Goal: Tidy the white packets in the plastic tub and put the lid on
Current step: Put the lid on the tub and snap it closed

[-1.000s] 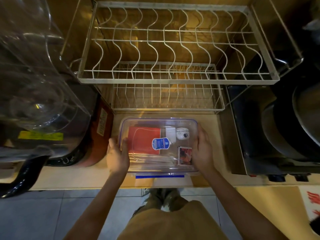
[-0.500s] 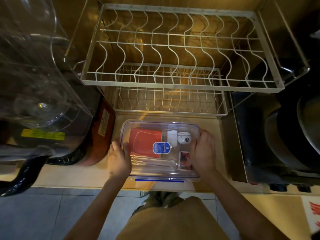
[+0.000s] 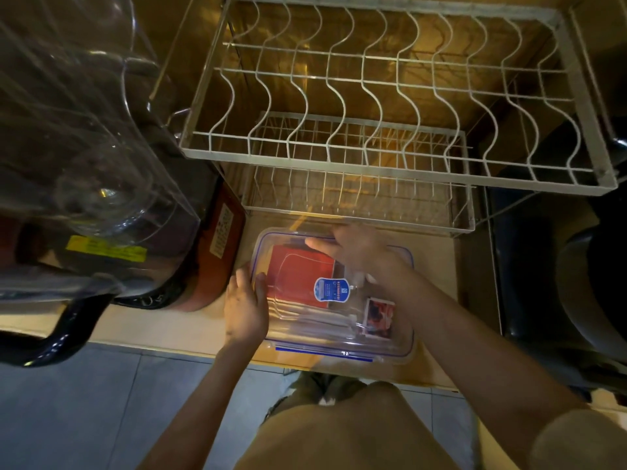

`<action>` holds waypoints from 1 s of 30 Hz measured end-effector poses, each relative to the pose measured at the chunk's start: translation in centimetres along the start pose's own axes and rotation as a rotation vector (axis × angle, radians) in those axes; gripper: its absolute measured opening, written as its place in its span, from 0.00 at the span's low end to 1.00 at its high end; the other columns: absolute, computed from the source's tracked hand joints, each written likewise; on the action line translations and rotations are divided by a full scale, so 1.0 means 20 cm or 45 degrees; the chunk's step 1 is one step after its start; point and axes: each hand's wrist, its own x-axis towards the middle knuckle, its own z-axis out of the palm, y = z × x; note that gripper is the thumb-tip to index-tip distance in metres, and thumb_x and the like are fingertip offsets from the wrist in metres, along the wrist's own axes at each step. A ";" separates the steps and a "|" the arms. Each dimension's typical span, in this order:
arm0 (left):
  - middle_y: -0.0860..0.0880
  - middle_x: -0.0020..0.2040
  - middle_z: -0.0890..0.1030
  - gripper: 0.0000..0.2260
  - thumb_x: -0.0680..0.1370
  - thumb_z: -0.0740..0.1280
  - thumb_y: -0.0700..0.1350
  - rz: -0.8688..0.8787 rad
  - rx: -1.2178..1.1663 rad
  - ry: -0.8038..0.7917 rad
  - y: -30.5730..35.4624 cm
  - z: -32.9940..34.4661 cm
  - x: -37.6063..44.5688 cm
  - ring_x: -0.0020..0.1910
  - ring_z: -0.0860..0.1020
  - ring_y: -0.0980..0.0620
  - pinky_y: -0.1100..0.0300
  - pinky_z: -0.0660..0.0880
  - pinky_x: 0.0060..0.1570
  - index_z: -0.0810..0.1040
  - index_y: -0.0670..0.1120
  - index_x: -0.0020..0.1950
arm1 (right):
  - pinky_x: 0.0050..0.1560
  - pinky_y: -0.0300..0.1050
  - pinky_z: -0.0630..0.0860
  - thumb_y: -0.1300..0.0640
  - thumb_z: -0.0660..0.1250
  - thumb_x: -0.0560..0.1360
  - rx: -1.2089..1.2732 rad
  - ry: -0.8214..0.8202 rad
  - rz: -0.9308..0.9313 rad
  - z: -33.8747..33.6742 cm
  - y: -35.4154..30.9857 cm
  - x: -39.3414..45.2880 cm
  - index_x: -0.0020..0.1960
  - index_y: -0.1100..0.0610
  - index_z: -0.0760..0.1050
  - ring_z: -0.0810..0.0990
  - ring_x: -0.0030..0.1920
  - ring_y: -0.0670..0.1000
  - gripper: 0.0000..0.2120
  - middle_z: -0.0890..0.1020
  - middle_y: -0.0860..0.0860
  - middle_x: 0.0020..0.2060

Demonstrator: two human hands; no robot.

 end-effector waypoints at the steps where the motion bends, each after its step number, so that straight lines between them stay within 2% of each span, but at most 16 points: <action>1: 0.32 0.54 0.75 0.12 0.80 0.55 0.43 0.001 -0.007 0.002 0.00 0.00 0.00 0.55 0.73 0.35 0.44 0.69 0.53 0.68 0.35 0.57 | 0.49 0.50 0.75 0.27 0.46 0.70 0.010 0.025 0.012 0.01 0.00 0.00 0.45 0.58 0.77 0.79 0.44 0.56 0.37 0.82 0.56 0.41; 3: 0.33 0.54 0.75 0.12 0.80 0.56 0.43 -0.004 -0.019 0.012 0.00 0.00 0.00 0.55 0.73 0.35 0.45 0.69 0.53 0.69 0.35 0.57 | 0.45 0.50 0.74 0.28 0.48 0.71 0.033 0.103 0.004 0.02 0.00 -0.01 0.43 0.58 0.75 0.79 0.42 0.56 0.34 0.79 0.55 0.36; 5: 0.33 0.54 0.75 0.12 0.80 0.56 0.42 -0.008 -0.023 0.017 0.00 0.00 -0.01 0.54 0.72 0.35 0.45 0.69 0.52 0.69 0.35 0.57 | 0.42 0.49 0.73 0.29 0.50 0.72 0.053 0.169 0.007 0.03 0.00 -0.03 0.49 0.59 0.73 0.79 0.41 0.57 0.33 0.77 0.54 0.35; 7: 0.32 0.53 0.75 0.12 0.80 0.56 0.42 0.003 -0.022 0.028 0.00 0.01 -0.01 0.54 0.73 0.34 0.45 0.69 0.52 0.69 0.35 0.57 | 0.48 0.51 0.75 0.31 0.53 0.72 0.102 0.281 -0.011 0.04 -0.01 -0.04 0.58 0.60 0.71 0.79 0.47 0.57 0.34 0.80 0.57 0.44; 9: 0.32 0.53 0.75 0.12 0.80 0.56 0.42 0.015 -0.007 0.034 -0.01 0.01 -0.01 0.53 0.73 0.34 0.44 0.70 0.52 0.69 0.34 0.57 | 0.59 0.52 0.71 0.34 0.57 0.73 0.099 0.425 -0.097 0.06 -0.01 -0.06 0.61 0.63 0.72 0.76 0.57 0.58 0.34 0.79 0.59 0.55; 11: 0.32 0.53 0.75 0.12 0.80 0.56 0.42 0.023 0.008 0.040 -0.01 0.01 -0.02 0.53 0.73 0.34 0.44 0.70 0.51 0.69 0.34 0.56 | 0.59 0.52 0.72 0.36 0.58 0.72 0.067 0.512 -0.163 0.09 0.00 -0.07 0.56 0.65 0.76 0.76 0.57 0.58 0.33 0.79 0.60 0.53; 14: 0.32 0.53 0.75 0.12 0.80 0.56 0.42 0.035 0.009 0.046 -0.01 0.01 -0.02 0.53 0.73 0.34 0.45 0.71 0.51 0.70 0.34 0.56 | 0.48 0.51 0.78 0.36 0.59 0.70 0.102 0.616 -0.151 0.11 0.01 -0.05 0.45 0.66 0.79 0.79 0.46 0.58 0.32 0.81 0.59 0.42; 16: 0.33 0.53 0.75 0.12 0.80 0.55 0.43 0.040 0.001 0.044 -0.01 0.01 -0.02 0.53 0.73 0.34 0.44 0.71 0.52 0.70 0.35 0.56 | 0.42 0.49 0.78 0.35 0.58 0.68 0.127 0.634 -0.156 0.11 0.01 -0.05 0.40 0.65 0.78 0.78 0.41 0.56 0.31 0.79 0.57 0.37; 23: 0.33 0.54 0.76 0.13 0.80 0.55 0.44 0.017 -0.009 0.048 -0.02 0.02 -0.02 0.54 0.73 0.35 0.42 0.72 0.53 0.69 0.36 0.57 | 0.37 0.44 0.76 0.38 0.60 0.67 0.055 0.722 -0.204 0.11 0.01 -0.03 0.33 0.63 0.76 0.78 0.34 0.54 0.27 0.77 0.55 0.31; 25: 0.33 0.54 0.76 0.13 0.80 0.55 0.44 0.025 -0.019 0.051 -0.02 0.02 -0.01 0.54 0.73 0.34 0.42 0.72 0.53 0.69 0.35 0.56 | 0.42 0.45 0.76 0.37 0.58 0.69 0.054 0.676 -0.192 0.10 -0.01 -0.05 0.37 0.63 0.79 0.79 0.39 0.55 0.29 0.79 0.55 0.34; 26: 0.33 0.54 0.76 0.13 0.80 0.55 0.44 0.022 -0.021 0.049 -0.02 0.02 -0.01 0.54 0.73 0.34 0.42 0.71 0.53 0.69 0.35 0.57 | 0.49 0.48 0.76 0.37 0.57 0.71 0.081 0.640 -0.167 0.09 -0.02 -0.07 0.44 0.63 0.80 0.79 0.46 0.56 0.29 0.81 0.56 0.40; 28: 0.33 0.55 0.75 0.14 0.80 0.55 0.44 0.015 -0.023 0.049 -0.02 0.02 -0.01 0.55 0.73 0.34 0.43 0.71 0.53 0.69 0.35 0.58 | 0.62 0.52 0.69 0.42 0.59 0.75 0.148 0.584 -0.106 0.08 -0.05 -0.13 0.59 0.62 0.75 0.75 0.58 0.58 0.25 0.80 0.58 0.53; 30: 0.33 0.56 0.75 0.14 0.80 0.56 0.45 0.014 -0.034 0.050 -0.03 0.02 -0.01 0.56 0.73 0.34 0.44 0.71 0.53 0.69 0.36 0.59 | 0.65 0.52 0.66 0.50 0.61 0.77 0.204 0.650 -0.077 0.13 -0.09 -0.23 0.64 0.61 0.71 0.73 0.62 0.58 0.21 0.78 0.58 0.58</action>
